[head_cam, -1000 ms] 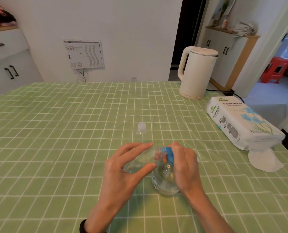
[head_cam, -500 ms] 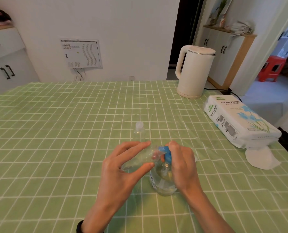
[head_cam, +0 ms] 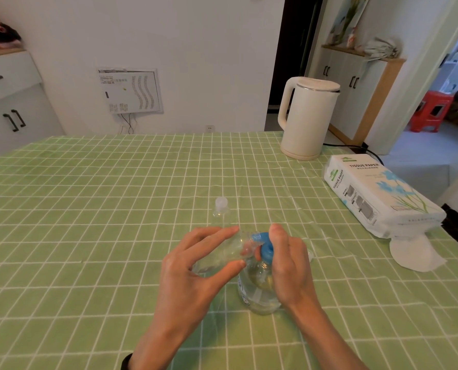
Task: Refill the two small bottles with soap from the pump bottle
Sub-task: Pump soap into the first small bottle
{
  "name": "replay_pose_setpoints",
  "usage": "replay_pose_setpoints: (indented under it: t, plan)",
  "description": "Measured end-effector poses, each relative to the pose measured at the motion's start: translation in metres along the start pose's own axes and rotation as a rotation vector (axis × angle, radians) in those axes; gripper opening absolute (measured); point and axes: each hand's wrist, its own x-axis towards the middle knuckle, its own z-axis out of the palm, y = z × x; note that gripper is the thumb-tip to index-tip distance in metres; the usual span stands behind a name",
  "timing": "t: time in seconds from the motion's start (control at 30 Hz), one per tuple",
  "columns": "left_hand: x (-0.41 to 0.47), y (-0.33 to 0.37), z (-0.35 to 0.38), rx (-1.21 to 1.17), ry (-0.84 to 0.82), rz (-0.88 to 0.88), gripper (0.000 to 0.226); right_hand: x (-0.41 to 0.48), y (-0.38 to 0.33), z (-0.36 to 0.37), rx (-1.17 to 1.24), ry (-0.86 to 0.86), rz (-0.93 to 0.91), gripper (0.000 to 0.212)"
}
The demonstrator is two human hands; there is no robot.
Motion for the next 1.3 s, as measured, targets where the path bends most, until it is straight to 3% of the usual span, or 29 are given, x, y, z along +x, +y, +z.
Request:
replay_pose_setpoints:
  t: [0.23,0.5,0.83,1.13,1.3]
  plan:
    - [-0.0008,-0.0017,0.0001,-0.002,-0.006,-0.014,0.047,0.0012,-0.0002,-0.0012,0.006,0.001,-0.013,0.056]
    - [-0.0013,-0.0041,0.0004,-0.009,0.012,-0.017,0.048,-0.0008,0.003,0.0004,-0.029,0.005,-0.002,0.079]
    - [-0.0012,-0.0035,0.0011,-0.005,0.006,-0.017,0.047,0.0012,0.0008,0.0003,-0.012,0.021,-0.03,0.063]
    - [-0.0031,-0.0061,0.0013,-0.026,-0.003,-0.027,0.05,-0.0001,-0.0003,0.0007,-0.018,0.027,-0.03,0.064]
    - [-0.0017,-0.0033,0.0011,-0.027,0.006,-0.019,0.048,-0.0006,0.0017,0.0016,-0.031,0.016,0.0,0.08]
